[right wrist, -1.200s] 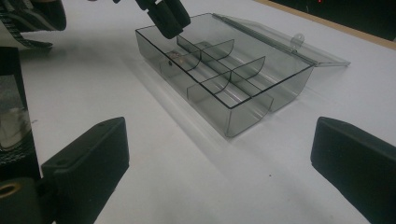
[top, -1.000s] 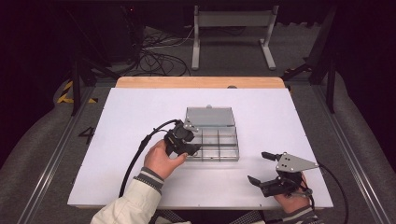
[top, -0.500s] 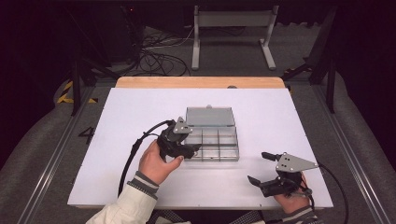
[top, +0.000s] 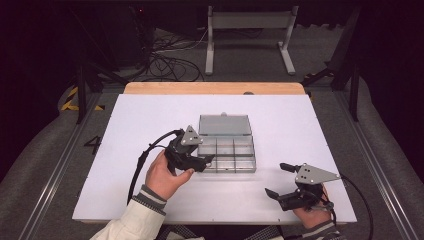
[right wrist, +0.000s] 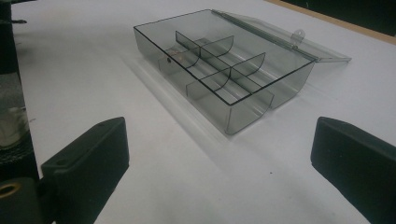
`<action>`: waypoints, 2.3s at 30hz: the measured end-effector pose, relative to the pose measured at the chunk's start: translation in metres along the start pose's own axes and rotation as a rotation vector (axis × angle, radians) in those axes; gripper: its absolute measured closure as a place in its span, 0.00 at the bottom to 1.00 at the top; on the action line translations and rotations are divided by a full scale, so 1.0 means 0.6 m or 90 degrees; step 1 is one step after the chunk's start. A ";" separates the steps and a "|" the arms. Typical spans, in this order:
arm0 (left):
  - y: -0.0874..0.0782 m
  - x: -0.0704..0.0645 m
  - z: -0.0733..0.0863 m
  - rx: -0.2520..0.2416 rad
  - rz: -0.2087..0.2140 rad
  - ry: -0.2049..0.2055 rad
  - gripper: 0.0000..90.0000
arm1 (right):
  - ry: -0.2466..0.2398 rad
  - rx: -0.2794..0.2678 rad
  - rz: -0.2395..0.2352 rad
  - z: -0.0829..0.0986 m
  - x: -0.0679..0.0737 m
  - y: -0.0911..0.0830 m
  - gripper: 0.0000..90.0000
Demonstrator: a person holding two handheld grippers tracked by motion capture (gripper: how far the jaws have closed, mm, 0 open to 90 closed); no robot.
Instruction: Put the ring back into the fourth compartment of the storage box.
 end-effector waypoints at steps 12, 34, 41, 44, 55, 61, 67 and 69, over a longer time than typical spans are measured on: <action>-0.034 0.007 0.003 -0.066 -0.025 0.002 0.23 | 0.001 -0.002 0.000 0.000 0.002 0.000 0.05; -0.099 0.031 0.078 -0.147 -0.047 -0.024 0.22 | 0.001 0.001 -0.001 0.000 0.002 0.001 0.05; -0.106 0.047 0.117 -0.145 -0.062 -0.044 0.23 | -0.001 0.002 0.000 0.000 0.003 0.002 0.05; -0.107 0.053 0.134 -0.138 -0.069 -0.042 0.22 | 0.000 0.002 -0.001 0.000 0.003 0.002 0.05; -0.101 0.067 0.192 -0.102 -0.078 -0.071 0.22 | 0.001 0.006 -0.001 0.002 0.002 0.004 0.05; -0.101 0.073 0.212 -0.099 -0.077 -0.090 0.22 | 0.000 0.008 -0.004 0.002 0.003 0.005 0.05; -0.104 0.077 0.237 -0.092 -0.082 -0.102 0.22 | 0.001 0.007 -0.005 0.002 0.003 0.004 0.05; -0.105 0.078 0.244 -0.091 -0.085 -0.105 0.22 | 0.001 0.006 -0.005 0.002 0.002 0.004 0.05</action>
Point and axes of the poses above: each handheld gripper's, and its own axes: y roughly forward along the jaws, z roughly out of its underside, x roughly to its left, the point moved 8 cm from there along y, roughly forward along the jaws, and after that the axes turned 9 degrees about -z, right-handed, at the moved point
